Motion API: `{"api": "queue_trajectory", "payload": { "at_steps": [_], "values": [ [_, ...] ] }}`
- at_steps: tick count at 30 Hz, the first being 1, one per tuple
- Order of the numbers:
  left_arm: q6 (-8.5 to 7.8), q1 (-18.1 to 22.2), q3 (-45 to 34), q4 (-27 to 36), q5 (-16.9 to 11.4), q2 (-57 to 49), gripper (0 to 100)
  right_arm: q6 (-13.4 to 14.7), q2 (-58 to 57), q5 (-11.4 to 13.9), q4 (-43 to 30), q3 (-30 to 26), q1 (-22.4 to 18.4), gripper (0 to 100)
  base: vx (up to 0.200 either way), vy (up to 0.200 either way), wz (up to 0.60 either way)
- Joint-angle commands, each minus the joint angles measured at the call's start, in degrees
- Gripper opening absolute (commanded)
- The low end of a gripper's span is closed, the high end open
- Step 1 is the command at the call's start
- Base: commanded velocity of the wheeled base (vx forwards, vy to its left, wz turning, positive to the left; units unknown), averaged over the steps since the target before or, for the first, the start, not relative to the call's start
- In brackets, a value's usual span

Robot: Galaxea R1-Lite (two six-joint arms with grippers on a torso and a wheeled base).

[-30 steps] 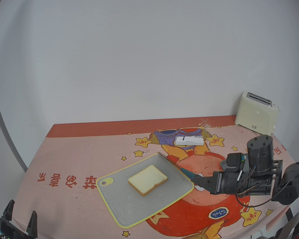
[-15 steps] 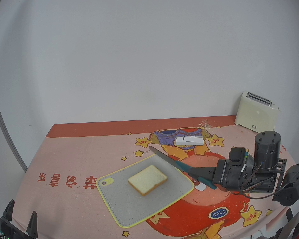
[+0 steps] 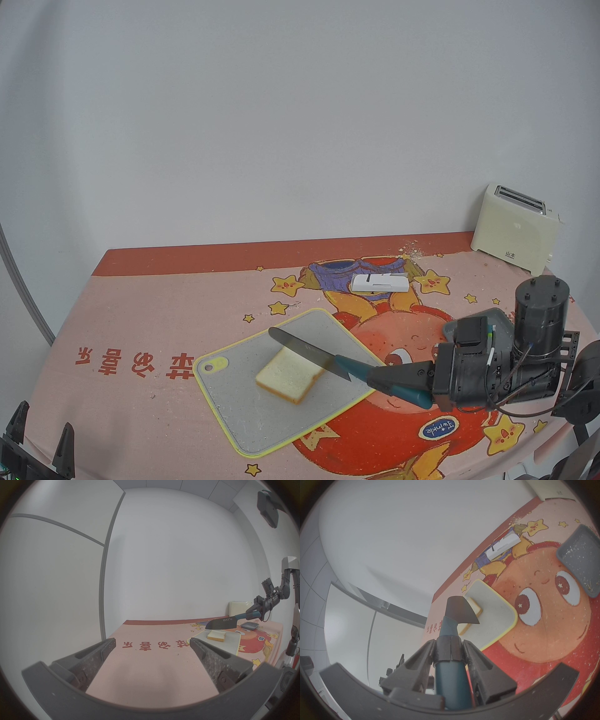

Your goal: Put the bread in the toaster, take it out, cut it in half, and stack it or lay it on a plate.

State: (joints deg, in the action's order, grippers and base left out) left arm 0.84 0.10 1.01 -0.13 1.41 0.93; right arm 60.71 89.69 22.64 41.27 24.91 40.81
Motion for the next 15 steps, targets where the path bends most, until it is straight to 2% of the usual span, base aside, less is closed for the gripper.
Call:
{"api": "queue_trajectory", "payload": {
  "at_steps": [1, 11, 12, 13, 14, 15],
  "values": [
    [0.39, -0.01, -1.01, -0.31, 0.17, -0.4, 100, 1.96, -4.78, 2.41, 0.04, -0.21, 0.14, 0, 0.0, 0.0, 0.0],
    [1.09, -0.01, -1.01, -2.06, 0.17, -0.4, 100, 1.87, -8.04, 2.67, 0.04, -2.41, -0.74, 0, 0.0, 0.0, 0.0],
    [1.8, -0.01, -0.84, -4.61, 0.26, -0.93, 100, 1.96, -7.86, 2.67, 0.04, -2.41, -0.82, 0, 0.0, 0.0, 0.0],
    [3.55, -0.01, 0.66, -13.49, 0.34, -0.93, 100, 2.04, -7.77, 2.67, 0.04, -2.41, -0.82, 0, 0.0, 0.0, 0.0],
    [4.08, 0.43, 2.68, -22.72, 0.7, -0.66, 100, 2.13, -7.68, 2.67, 0.04, -2.49, -0.91, 0, 0.0, 0.0, 0.0],
    [4.17, 0.52, 3.82, -26.67, 0.96, 2.15, 100, 2.22, -7.68, 2.67, 0.04, -2.49, -0.82, 0, 0.0, 0.0, 0.0]
  ]
}}
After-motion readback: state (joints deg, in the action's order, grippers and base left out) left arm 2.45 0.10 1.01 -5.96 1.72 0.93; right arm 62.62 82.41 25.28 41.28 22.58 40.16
